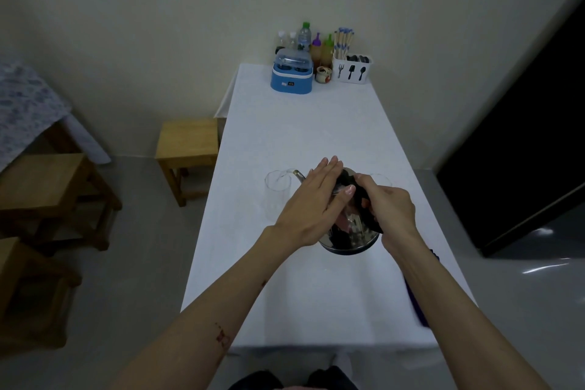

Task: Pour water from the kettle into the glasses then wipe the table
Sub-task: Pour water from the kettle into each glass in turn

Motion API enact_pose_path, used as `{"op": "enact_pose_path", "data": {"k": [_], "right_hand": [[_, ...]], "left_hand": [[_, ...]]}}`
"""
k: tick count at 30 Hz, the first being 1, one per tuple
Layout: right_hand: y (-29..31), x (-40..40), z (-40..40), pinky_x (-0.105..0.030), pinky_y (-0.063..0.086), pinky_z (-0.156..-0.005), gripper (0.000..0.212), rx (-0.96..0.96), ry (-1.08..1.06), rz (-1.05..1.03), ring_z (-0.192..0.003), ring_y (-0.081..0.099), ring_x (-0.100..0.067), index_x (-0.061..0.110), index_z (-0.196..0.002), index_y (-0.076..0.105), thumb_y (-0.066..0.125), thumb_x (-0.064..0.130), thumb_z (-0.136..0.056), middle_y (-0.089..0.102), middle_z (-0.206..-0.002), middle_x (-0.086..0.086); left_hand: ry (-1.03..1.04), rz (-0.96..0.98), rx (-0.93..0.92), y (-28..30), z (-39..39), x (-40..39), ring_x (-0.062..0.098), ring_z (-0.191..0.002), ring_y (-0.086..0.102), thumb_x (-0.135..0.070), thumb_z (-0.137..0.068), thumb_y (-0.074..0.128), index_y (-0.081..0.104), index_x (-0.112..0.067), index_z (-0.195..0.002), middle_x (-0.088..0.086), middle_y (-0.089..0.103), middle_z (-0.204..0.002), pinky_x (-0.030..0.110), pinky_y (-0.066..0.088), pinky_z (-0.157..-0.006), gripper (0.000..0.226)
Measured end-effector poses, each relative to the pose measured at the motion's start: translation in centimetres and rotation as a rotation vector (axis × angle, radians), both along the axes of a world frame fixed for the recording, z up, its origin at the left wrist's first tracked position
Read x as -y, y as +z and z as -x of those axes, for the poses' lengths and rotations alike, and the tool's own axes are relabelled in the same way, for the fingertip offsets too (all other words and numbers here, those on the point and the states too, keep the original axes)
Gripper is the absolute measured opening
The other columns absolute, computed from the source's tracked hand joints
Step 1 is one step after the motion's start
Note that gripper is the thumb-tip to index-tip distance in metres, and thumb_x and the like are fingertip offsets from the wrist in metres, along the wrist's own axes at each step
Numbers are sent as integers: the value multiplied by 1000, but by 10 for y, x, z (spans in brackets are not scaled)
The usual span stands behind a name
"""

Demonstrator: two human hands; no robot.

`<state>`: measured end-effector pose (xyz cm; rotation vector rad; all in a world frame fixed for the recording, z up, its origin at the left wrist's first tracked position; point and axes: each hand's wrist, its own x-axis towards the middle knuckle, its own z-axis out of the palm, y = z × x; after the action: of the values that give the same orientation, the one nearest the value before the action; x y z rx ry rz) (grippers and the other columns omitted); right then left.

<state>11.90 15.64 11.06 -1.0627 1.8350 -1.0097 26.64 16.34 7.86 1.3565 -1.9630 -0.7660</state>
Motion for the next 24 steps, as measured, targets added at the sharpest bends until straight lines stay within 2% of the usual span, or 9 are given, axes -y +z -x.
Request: {"op": "enact_pose_path", "data": {"k": [7,24], "right_hand": [[2,2,-2,-41,57,-83,49,3,0,-3,-83,69,-23,6,-78,76,72,56,-77,72,-75,-4],[-1,5,-1,-38,56,-75,53,-5,4,-19,-72,64,-21,4,-78,75,72,57,-74,70,-72,-4]], "left_hand": [[4,3,-17,-2,-1,3,2,-149,-1,-54,-100,25,19,-19,-155,-6,13,-163,27,4,-122,65],[3,-21,-30,-2,-1,1,1,-149,-3,-53,-101,25,18,-18,-155,-7,11,-164,26,3,-121,65]]}}
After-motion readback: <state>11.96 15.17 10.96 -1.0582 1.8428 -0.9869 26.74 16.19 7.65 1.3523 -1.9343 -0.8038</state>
